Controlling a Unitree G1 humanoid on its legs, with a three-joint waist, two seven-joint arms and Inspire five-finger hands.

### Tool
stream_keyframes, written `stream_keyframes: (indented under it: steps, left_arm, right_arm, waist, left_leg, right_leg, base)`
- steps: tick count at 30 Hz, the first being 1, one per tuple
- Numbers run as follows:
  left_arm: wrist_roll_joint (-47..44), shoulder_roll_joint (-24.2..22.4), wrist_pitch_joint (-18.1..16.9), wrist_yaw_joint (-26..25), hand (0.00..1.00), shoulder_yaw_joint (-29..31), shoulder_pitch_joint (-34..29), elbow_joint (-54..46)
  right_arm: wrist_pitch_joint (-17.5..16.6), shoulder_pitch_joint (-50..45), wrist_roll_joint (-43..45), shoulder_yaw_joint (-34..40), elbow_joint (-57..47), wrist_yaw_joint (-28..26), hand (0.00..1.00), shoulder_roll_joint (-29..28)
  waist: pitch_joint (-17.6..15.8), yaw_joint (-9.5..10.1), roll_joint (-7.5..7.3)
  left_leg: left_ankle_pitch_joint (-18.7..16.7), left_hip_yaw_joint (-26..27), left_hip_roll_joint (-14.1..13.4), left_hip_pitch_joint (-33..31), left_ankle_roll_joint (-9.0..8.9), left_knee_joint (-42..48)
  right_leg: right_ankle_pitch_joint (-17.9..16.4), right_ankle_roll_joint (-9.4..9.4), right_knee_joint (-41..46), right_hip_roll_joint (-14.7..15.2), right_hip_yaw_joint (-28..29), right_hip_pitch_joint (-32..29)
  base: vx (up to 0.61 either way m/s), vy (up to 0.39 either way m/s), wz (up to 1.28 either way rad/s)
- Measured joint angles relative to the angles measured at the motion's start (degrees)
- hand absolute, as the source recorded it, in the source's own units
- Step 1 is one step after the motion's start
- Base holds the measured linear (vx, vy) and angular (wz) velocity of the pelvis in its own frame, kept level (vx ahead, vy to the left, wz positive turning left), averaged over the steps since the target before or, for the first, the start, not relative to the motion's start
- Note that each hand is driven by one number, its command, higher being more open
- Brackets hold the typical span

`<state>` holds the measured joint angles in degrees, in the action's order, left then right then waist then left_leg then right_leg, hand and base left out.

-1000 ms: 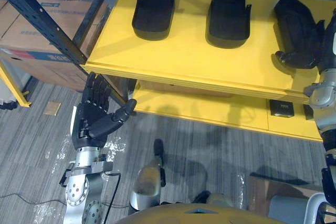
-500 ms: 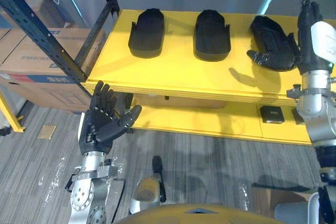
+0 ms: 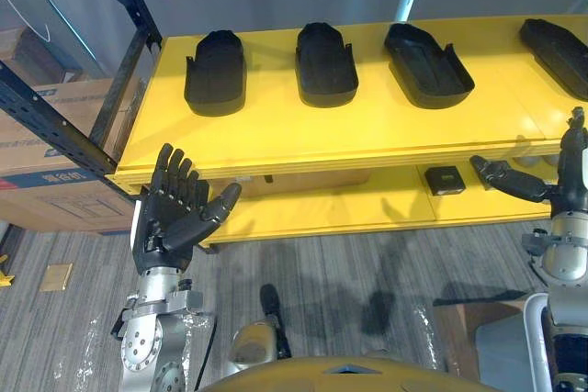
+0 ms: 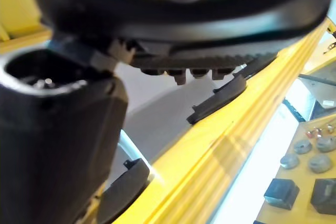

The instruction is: Walk over and take three plastic housings, then place them on the shelf

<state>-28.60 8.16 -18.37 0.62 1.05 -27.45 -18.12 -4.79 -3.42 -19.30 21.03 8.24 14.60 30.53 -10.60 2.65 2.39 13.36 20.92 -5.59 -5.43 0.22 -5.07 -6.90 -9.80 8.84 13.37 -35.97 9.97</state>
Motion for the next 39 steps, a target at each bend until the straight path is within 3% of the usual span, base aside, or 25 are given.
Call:
stream_keyframes:
  steps: [7, 15, 19, 21, 25, 31, 35, 39]
  left_arm:
    - [0.0, 0.0, 1.4, -0.5, 1.0, -0.1, -0.2, 0.0]
    - [0.0, 0.0, 2.0, -0.1, 1.0, -0.3, 0.0, 0.0]
    - [0.0, 0.2, 1.9, 0.3, 1.0, -0.3, 0.1, 0.0]
    - [0.0, 0.3, 1.9, 0.3, 1.0, -0.9, 0.2, 0.0]
    - [-0.1, 0.4, 1.9, 0.2, 1.0, -1.3, -0.1, 0.0]
    - [-0.1, 1.4, 1.0, 0.0, 1.0, -1.7, 0.6, 0.0]
    - [-0.3, 1.5, 0.6, -0.5, 1.0, -3.1, 0.5, 0.0]
    - [-0.4, 1.6, 0.5, -0.9, 1.0, -3.5, 0.4, 0.0]
  right_arm:
    - [4.4, 2.1, 4.6, -2.7, 0.6, 3.2, 1.0, -2.1]
    - [4.8, 12.7, 15.7, -4.9, 11.9, 8.7, 1.0, -2.1]
    - [4.4, 18.2, 20.4, -4.9, 16.2, 11.4, 1.0, -1.9]
    - [3.9, 21.0, 20.9, -4.9, 17.4, 11.8, 1.0, -0.5]
    - [3.8, 24.0, 22.0, -4.9, 20.2, 12.4, 1.0, 1.1]
    - [3.9, 33.6, 21.9, -9.3, 28.2, 14.9, 1.0, 8.5]
    - [4.6, 42.2, 21.8, -12.5, 32.6, 17.6, 1.0, 13.2]
    - [6.9, 46.6, 21.6, -15.6, 36.3, 18.4, 1.0, 15.2]
  waist:
    - [0.1, 0.6, 0.1]
    - [-0.1, 1.44, 0.3]
    - [-2.0, 1.89, 1.16]
    - [-3.8, 1.96, 2.02]
    - [-4.7, 2.33, 2.3]
    - [-7.6, 2.2, 2.78]
    - [-9.5, 3.57, 3.67]
    - [-9.7, 4.56, 3.49]
  left_leg:
    - [0.0, -0.3, 0.1, -0.2, 0.02, 0.0]
    - [0.5, -0.5, 0.0, -1.5, 0.28, 0.2]
    - [0.6, -1.1, 0.1, -1.9, 0.52, 0.2]
    - [0.6, -1.2, 0.0, -2.5, 0.5, 0.2]
    - [1.0, -1.2, 0.0, -3.4, 0.71, 0.3]
    - [2.3, -1.9, 0.2, -4.8, 1.27, 0.3]
    - [3.1, -2.7, 0.2, -5.7, 0.91, 0.3]
    - [3.8, -3.9, 0.6, -6.1, 1.35, 0.3]
  right_leg:
    - [0.0, 0.03, 0.1, 0.0, -0.2, -0.1]
    - [-0.6, 0.68, 2.4, 0.5, -0.3, -2.0]
    - [-1.8, 0.93, 5.0, 1.2, -0.6, -3.1]
    - [-2.7, 1.06, 6.9, 1.7, -1.1, -3.9]
    - [-3.5, 1.17, 8.7, 2.2, -1.6, -5.0]
    - [-5.1, 1.32, 12.7, 3.5, -1.5, -7.5]
    - [-6.7, 1.68, 15.5, 4.3, -1.7, -9.0]
    - [-8.0, 1.8, 17.1, 4.9, -2.9, -8.9]
  base:
    - [-0.01, 0.005, 0.01]
    - [-0.04, 0.015, 0.02]
    - [-0.07, 0.021, 0.08]
    - [-0.09, 0.025, 0.19]
    - [-0.04, 0.001, 0.1]
    - [-0.02, -0.006, 0.03]
    - [-0.02, -0.04, 0.08]
    - [0.01, -0.062, 0.18]
